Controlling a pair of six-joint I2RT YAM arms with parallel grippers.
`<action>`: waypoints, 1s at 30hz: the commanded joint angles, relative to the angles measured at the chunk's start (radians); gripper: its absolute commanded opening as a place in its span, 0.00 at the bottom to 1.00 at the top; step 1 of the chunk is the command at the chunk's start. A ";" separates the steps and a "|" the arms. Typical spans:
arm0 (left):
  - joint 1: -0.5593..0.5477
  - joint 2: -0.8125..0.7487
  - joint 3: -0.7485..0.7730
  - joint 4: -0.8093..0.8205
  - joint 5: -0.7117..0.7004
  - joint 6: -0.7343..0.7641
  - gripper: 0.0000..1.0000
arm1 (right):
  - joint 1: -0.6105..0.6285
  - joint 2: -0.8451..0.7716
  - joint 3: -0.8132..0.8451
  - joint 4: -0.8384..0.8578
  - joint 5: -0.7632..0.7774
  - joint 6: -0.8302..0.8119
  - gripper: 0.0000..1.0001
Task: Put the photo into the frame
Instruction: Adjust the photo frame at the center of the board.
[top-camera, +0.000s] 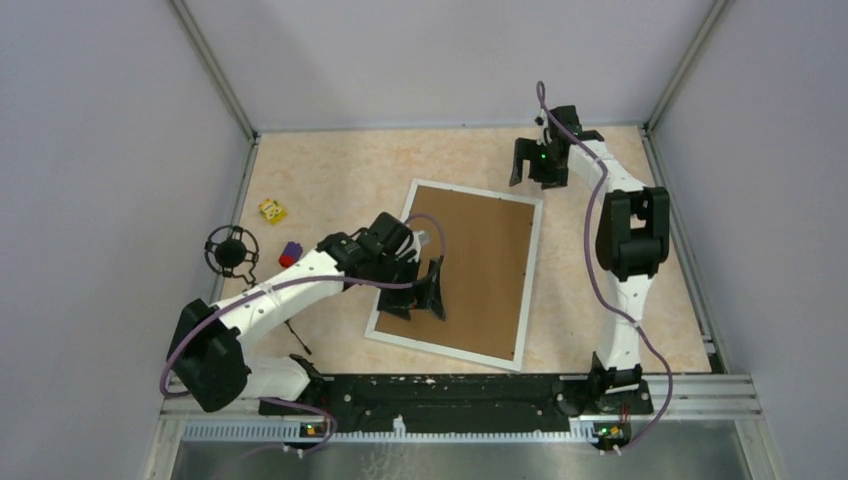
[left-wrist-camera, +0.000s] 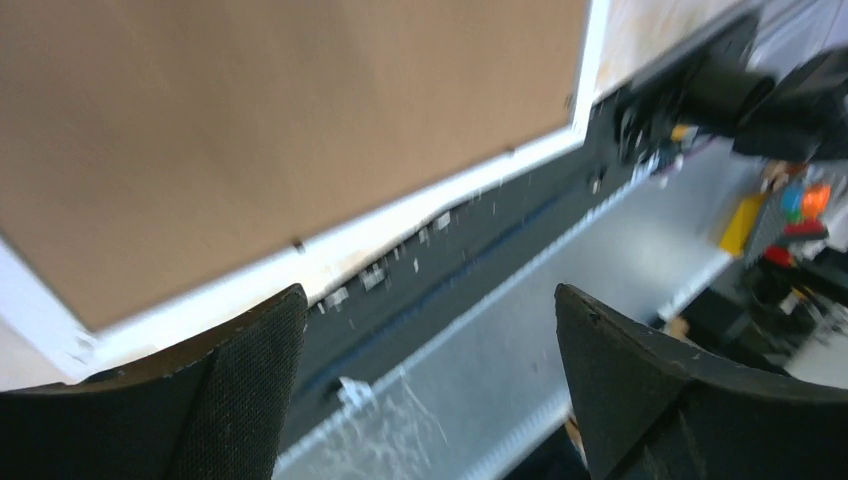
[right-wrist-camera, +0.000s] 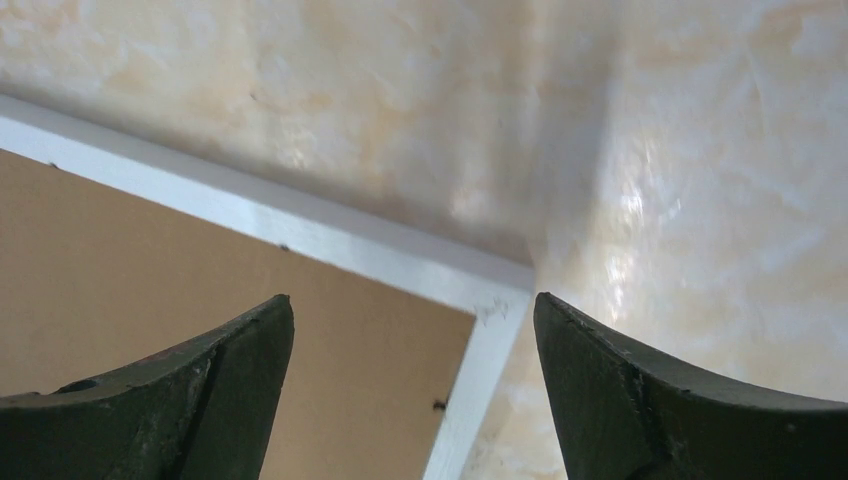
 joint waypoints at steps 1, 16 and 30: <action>-0.057 -0.083 -0.079 -0.095 0.066 -0.175 0.97 | 0.013 0.096 0.147 -0.002 -0.092 -0.106 0.87; -0.034 -0.114 -0.439 0.278 0.004 -0.772 0.82 | 0.017 0.144 0.154 0.004 -0.100 -0.112 0.82; 0.264 0.531 0.079 0.202 -0.231 -0.292 0.78 | -0.045 -0.105 -0.346 0.129 -0.289 0.092 0.66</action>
